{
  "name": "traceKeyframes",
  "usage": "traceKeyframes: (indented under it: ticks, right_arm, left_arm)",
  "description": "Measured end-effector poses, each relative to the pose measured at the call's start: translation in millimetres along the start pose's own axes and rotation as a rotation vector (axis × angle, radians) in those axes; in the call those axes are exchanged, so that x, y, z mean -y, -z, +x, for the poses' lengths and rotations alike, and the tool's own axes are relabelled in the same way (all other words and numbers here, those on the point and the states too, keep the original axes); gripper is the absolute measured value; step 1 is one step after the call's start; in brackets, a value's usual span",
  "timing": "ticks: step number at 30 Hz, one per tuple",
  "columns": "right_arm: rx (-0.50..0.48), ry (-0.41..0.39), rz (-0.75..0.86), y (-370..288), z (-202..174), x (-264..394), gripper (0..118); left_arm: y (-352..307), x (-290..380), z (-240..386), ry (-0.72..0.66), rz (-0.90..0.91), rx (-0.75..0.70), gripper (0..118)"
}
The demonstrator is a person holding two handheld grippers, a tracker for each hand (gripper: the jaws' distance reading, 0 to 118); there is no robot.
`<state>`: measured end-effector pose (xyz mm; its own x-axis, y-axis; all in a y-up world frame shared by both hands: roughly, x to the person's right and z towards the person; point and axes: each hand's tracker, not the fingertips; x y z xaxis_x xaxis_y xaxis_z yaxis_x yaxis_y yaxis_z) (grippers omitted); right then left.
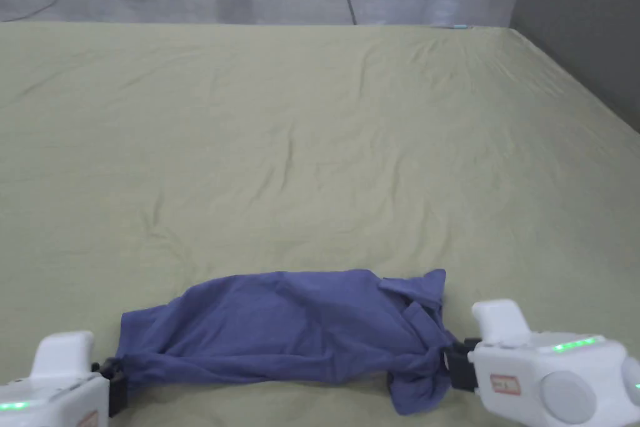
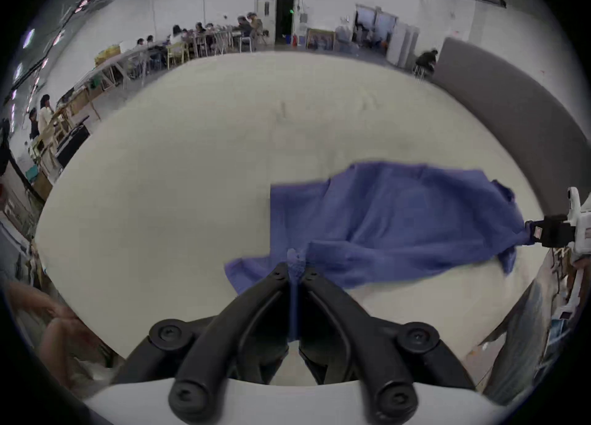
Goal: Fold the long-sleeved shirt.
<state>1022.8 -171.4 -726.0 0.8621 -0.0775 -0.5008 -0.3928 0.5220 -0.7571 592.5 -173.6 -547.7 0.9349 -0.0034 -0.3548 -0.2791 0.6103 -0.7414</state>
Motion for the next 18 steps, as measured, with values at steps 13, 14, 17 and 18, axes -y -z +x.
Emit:
traceKeyframes:
  ticks: [13, 14, 17, 18]
  right_arm:
    - [0.013, 0.059, 0.023, -2.2, 11.8, 1.1, 115]
    - [0.020, 0.060, 0.031, -9.7, 10.9, -0.1, 115]
    - [-0.019, 0.110, 0.202, -49.8, 6.7, -3.8, 118]
    - [-0.010, 0.140, 0.230, -57.9, 5.3, -6.6, 118]
  left_arm:
    - [-11.8, 1.0, -9.8, -0.112, 0.040, 0.049, 118]
    - [-16.3, -1.3, -12.2, -0.137, 0.033, 0.081, 118]
    - [-43.9, -6.8, -15.7, -0.213, 0.112, 0.156, 118]
    - [-49.1, -9.1, -16.8, -0.224, 0.115, 0.161, 118]
